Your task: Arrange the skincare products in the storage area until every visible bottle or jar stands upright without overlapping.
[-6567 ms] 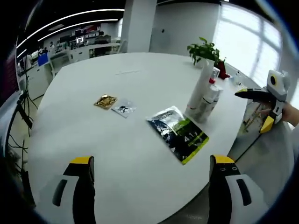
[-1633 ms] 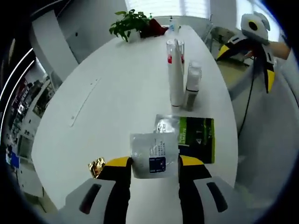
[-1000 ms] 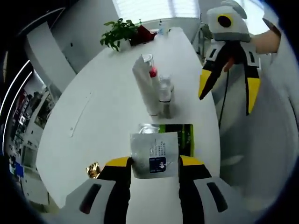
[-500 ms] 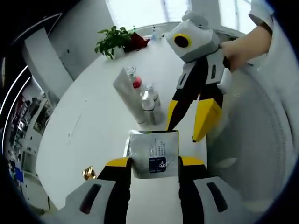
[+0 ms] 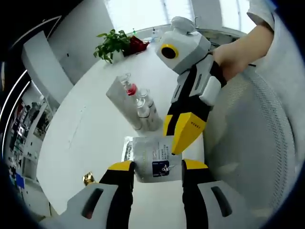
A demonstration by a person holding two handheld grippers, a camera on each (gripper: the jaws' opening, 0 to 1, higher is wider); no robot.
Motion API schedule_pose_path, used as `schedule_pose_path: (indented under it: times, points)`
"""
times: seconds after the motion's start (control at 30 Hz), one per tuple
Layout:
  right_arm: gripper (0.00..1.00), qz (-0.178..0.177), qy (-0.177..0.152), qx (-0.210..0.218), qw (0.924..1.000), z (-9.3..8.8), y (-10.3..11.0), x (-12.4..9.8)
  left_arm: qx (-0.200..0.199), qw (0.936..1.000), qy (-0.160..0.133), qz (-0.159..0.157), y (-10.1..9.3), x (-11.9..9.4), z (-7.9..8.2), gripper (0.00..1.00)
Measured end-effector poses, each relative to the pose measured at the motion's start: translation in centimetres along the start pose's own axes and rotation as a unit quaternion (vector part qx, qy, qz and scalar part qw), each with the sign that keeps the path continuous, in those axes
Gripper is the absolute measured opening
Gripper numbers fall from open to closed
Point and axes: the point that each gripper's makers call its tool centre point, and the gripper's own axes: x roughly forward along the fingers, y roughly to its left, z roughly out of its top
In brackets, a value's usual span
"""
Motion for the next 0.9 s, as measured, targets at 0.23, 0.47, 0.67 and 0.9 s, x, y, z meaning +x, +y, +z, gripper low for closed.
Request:
schedule_pose_path:
  times: [0.23,0.47,0.67,0.9]
  points:
    - [0.01,0.010,-0.014,0.014,0.9998,0.0,0.3,-0.3,-0.012,0.9999,-0.006,0.002,-0.1,-0.2,-0.1,0.38]
    - [0.01,-0.001,-0.033,0.025,0.9991,0.2,0.3,-0.7,-0.061,0.9974,-0.034,0.018,0.1,-1.0,0.3,0.53]
    - [0.01,0.002,-0.053,0.043,0.9977,0.6,0.2,-1.2,-0.173,0.9803,-0.086,0.039,0.5,-2.2,-0.7,0.63]
    - [0.01,0.022,-0.080,0.071,0.9941,1.4,1.1,-1.2,-0.380,0.8977,-0.221,0.022,-0.3,-4.2,-0.3,0.57]
